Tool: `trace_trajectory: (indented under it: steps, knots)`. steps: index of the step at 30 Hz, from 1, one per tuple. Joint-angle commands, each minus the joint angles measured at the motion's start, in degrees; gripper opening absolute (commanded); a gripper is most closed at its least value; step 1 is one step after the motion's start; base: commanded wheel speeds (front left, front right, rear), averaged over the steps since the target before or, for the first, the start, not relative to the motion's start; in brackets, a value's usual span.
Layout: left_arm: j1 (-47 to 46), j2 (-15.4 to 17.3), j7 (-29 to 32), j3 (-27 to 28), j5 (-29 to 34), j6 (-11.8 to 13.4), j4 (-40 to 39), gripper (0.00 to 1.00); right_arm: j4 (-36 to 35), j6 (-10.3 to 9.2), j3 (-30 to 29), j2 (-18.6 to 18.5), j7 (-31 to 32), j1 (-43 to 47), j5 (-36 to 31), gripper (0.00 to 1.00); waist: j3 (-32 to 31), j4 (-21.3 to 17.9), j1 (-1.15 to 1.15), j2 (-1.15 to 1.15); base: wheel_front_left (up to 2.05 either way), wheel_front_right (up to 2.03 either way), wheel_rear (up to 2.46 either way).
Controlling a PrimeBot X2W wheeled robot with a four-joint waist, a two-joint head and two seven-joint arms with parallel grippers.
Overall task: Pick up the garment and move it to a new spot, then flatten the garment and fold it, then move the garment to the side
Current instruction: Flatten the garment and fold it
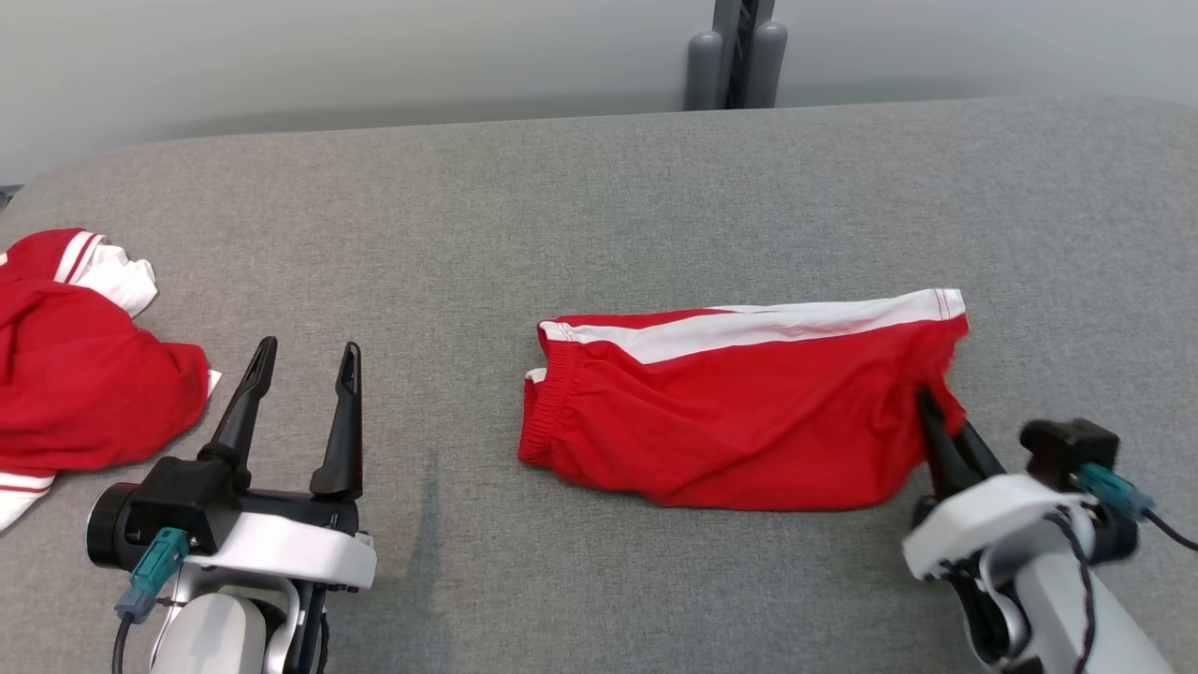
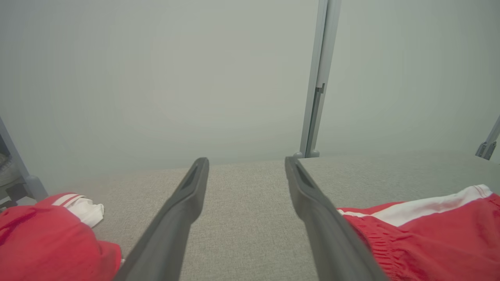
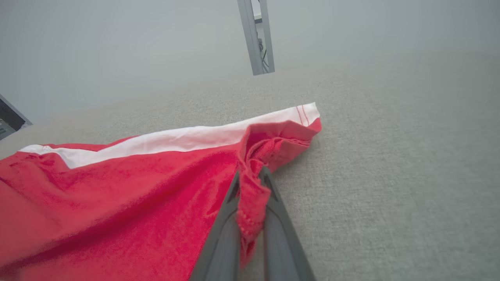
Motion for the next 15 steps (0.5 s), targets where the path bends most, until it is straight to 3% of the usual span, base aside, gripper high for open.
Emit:
trace_trajectory:
  steps: [1, 3, 8, 15]
  knots:
    - [-0.1, 0.4, 0.0, 0.0, -0.4, 0.3, -0.2, 1.00, -1.0, -0.02, 0.7, 0.6, -0.1, -1.3, -0.6, 0.00, 0.1, -0.1, 0.00, 0.00, 0.00, 0.00, 0.00]
    - [0.2, 0.4, 0.0, 0.0, -0.4, 0.4, -0.3, 1.00, -2.6, -0.02, 2.1, 1.4, 0.1, -3.0, -1.0, 0.00, 0.1, -0.4, 0.00, 0.00, 0.00, 0.00, 0.00]
    - [-0.2, 0.2, 0.1, -0.6, -0.6, 0.5, 0.0, 1.00, -7.1, -0.02, 12.9, 3.8, 2.7, -7.7, -0.1, 0.00, 0.4, -0.6, 0.00, 0.00, 0.00, 0.00, 0.00]
    - [-1.7, -0.3, 0.0, -2.2, -0.7, -0.1, 0.7, 1.00, -10.2, -0.02, 28.1, 4.1, 4.5, -11.0, 7.7, 0.00, 1.1, 1.1, 0.00, 0.00, 0.00, 0.00, 0.00]
